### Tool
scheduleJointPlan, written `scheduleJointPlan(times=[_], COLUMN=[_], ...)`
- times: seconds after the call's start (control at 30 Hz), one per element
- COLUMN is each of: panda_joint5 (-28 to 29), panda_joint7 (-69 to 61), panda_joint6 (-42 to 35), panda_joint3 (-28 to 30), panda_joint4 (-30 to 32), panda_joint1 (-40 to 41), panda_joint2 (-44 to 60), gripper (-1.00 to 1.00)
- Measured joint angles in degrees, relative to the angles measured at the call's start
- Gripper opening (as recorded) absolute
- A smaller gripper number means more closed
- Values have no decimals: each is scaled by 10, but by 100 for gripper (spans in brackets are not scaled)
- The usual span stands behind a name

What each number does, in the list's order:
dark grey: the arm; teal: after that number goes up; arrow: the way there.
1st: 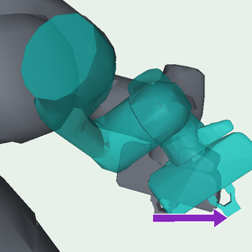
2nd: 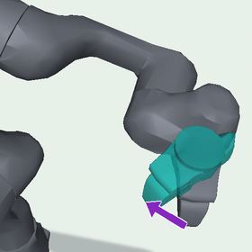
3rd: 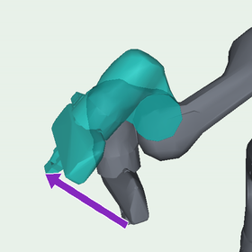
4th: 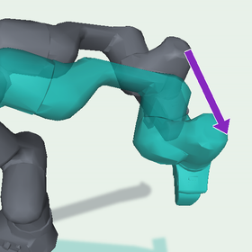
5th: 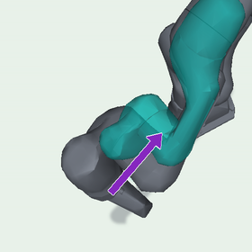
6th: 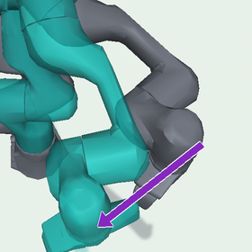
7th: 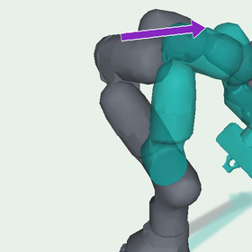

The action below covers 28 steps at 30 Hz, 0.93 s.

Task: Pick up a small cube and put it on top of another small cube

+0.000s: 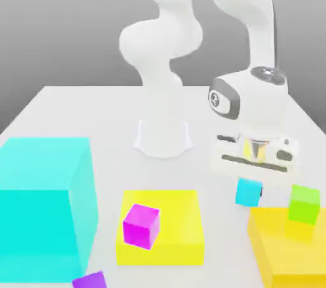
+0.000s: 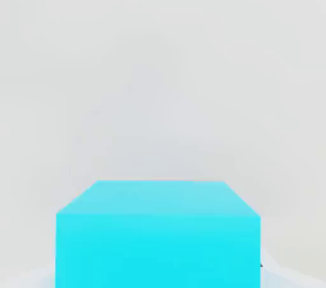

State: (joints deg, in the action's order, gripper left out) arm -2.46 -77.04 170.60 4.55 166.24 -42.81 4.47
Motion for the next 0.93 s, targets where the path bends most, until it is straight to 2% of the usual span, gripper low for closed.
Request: scheduleJointPlan(times=[0.07, 0.17, 0.4, 0.63, 0.8, 0.83, 0.93], panda_joint5=[20, 12, -3, 24, 18, 18, 18], panda_joint7=[14, 30, 113, 206, 211, 210, 210], panda_joint6=[-34, -73, -192, -314, -243, -233, -233], panda_joint3=[5, 18, 21, 2, 0, 0, 0], panda_joint4=[7, -3, -115, -232, -232, -230, -230], panda_joint1=[1, 24, 38, 15, 12, 12, 12], panda_joint2=[-41, -65, -69, -81, -11, -2, -2], gripper=[-100, -100, -100, -100, -100, 100, 100])
